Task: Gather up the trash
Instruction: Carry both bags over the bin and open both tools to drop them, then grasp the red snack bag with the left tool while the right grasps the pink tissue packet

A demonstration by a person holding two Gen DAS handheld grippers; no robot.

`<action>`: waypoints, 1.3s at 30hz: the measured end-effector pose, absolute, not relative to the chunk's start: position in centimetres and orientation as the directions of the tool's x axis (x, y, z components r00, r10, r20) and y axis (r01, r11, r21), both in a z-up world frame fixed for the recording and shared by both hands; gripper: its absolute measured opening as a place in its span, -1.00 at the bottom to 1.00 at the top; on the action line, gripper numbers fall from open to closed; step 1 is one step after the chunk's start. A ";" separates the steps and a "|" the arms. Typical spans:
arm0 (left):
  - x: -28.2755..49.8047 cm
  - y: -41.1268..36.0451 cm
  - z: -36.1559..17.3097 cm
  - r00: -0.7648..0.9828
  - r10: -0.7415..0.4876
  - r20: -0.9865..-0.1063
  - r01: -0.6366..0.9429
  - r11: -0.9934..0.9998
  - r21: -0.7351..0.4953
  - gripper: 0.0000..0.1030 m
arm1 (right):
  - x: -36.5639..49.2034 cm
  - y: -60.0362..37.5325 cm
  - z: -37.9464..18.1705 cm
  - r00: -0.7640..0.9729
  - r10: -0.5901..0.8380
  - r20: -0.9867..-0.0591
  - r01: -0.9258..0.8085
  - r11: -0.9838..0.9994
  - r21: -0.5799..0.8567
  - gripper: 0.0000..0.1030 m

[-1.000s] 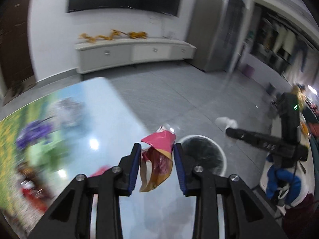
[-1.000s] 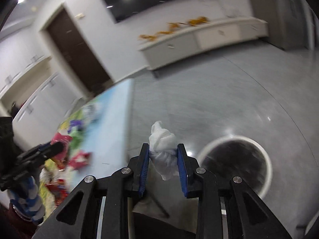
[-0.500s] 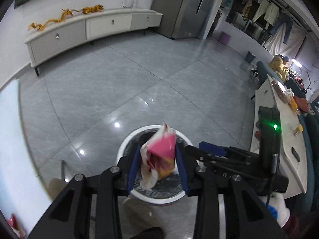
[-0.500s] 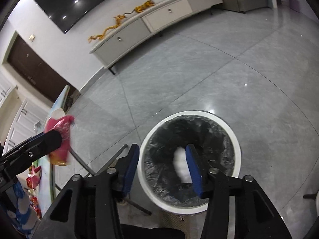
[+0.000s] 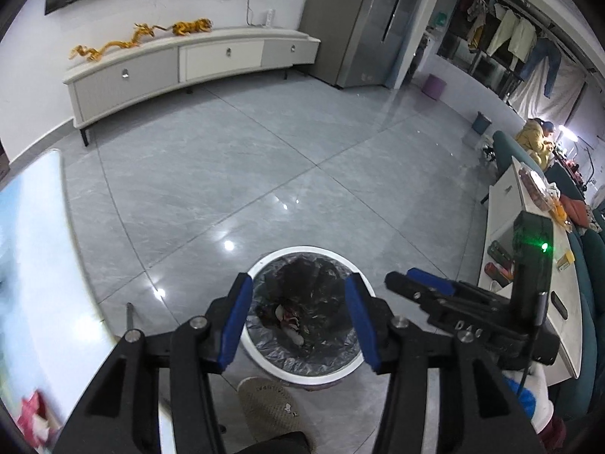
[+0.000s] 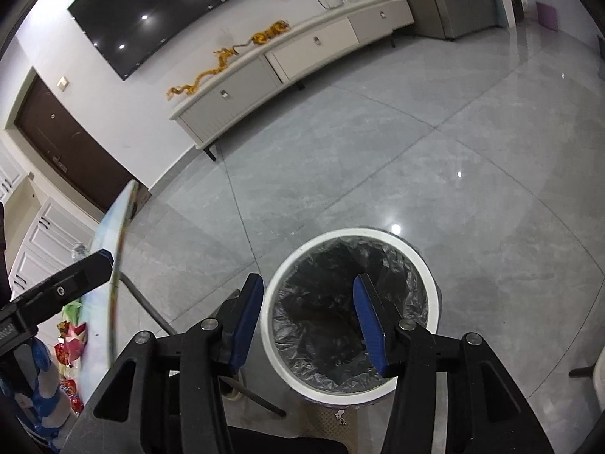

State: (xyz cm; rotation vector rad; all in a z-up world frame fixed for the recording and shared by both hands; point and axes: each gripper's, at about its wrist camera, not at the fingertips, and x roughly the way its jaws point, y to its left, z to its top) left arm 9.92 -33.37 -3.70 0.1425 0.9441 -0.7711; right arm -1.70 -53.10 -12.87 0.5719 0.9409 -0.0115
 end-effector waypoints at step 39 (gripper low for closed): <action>-2.7 1.3 -4.3 0.615 -0.323 -0.719 0.357 0.927 -0.111 0.15 | -4.1 -29.6 0.2 0.575 0.486 -0.659 -0.291 0.874 0.390 0.32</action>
